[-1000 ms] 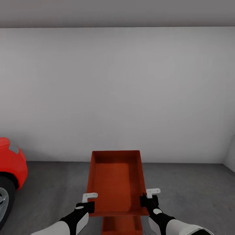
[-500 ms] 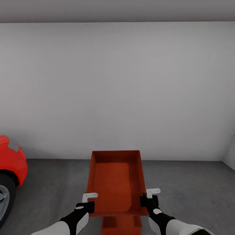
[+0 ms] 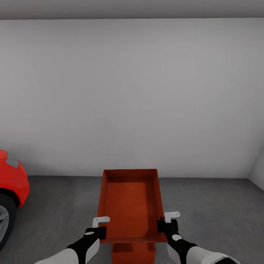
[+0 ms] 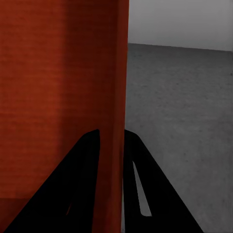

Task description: Move the two storage containers from the living room to the garage. In the garage, place one container on the floor and stack the other container on top of it (either order is fine).

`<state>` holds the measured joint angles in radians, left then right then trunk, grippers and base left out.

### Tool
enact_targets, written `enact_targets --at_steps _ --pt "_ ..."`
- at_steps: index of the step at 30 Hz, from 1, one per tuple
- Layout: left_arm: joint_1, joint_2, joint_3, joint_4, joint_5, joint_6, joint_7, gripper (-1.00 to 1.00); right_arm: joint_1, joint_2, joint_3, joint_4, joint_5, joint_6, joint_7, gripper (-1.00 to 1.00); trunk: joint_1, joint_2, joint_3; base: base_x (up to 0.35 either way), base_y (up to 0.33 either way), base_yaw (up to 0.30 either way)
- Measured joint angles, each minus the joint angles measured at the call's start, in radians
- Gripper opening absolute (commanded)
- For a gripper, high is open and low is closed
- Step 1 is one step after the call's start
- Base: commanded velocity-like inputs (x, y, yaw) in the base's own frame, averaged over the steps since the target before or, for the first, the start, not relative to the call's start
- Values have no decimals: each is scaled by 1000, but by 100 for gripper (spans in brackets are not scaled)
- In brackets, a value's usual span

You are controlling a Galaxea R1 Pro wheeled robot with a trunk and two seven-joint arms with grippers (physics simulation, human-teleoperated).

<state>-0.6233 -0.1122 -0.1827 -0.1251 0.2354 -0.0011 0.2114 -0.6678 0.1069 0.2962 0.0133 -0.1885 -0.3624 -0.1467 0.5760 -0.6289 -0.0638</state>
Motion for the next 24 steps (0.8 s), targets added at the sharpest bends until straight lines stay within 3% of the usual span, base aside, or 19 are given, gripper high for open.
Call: enact_targets --at_steps 10,24 --pt "0 0 -1 0 0 0 1 -100 0 0 1 0 -1 -1 -1 -100 0 0 -16 0 -92 0" --pt "0 -1 -1 0 0 -1 2 -100 0 -1 1 0 -1 -2 1 -100 0 0 -38 0 -10 0"
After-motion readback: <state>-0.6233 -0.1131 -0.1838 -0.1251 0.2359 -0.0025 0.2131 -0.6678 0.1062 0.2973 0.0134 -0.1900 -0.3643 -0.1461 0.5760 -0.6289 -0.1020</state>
